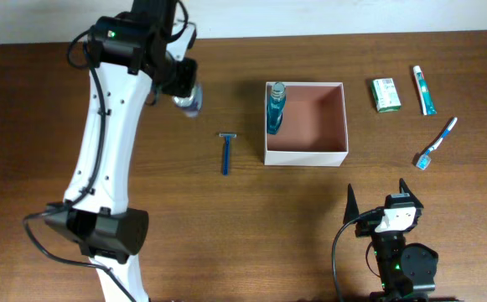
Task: Pack container
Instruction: 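Lift the soap pump bottle and carry it right toward the pink box, then lower the soap bottle into the box beside the mouthwash and open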
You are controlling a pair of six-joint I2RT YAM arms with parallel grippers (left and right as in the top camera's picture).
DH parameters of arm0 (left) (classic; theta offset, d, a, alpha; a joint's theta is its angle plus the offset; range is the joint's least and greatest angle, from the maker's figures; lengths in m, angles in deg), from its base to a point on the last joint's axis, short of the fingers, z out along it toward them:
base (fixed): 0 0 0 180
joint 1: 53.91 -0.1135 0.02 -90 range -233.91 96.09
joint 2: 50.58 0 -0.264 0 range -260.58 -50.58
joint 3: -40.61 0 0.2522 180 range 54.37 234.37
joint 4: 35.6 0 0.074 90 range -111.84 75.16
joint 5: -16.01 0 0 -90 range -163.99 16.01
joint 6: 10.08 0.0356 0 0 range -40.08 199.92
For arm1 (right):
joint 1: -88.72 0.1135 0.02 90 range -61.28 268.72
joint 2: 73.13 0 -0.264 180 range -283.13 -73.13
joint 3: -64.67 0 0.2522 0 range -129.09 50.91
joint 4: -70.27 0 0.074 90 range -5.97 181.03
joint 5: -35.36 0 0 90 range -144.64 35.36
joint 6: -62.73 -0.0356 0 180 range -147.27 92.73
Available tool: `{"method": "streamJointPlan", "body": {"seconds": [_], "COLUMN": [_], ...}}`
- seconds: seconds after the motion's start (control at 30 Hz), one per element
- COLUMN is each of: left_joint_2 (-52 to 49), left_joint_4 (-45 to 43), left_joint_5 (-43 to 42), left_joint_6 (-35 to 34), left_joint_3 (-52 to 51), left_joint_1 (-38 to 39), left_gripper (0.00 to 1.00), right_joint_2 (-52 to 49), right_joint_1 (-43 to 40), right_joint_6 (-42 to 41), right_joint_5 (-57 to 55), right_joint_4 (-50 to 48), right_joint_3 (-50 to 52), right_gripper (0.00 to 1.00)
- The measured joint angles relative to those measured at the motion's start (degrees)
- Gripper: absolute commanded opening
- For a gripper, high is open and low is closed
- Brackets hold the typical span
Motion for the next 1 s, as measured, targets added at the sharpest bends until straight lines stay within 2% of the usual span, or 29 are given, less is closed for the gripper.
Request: {"method": "streamJointPlan", "body": {"seconds": [0.37,0.8,1.0], "left_joint_2": [0.0,0.0,0.0], "left_joint_4": [-6.1,-9.8,-16.0], "left_joint_5": [-0.6,1.4,1.6], "left_joint_6": [-0.3,-0.3,-1.7], "left_joint_3": [6.6,8.4,11.4], "left_joint_1": [12.4,17.7,21.7], "left_gripper": [0.24,0.24,0.24], "right_joint_2": [0.0,0.0,0.0], "right_joint_1": [0.0,0.0,0.0], "right_joint_6": [0.0,0.0,0.0], "right_joint_5": [0.0,0.0,0.0], "right_joint_4": [0.0,0.0,0.0], "right_joint_3": [0.0,0.0,0.0], "right_gripper": [0.99,0.99,0.99]}}
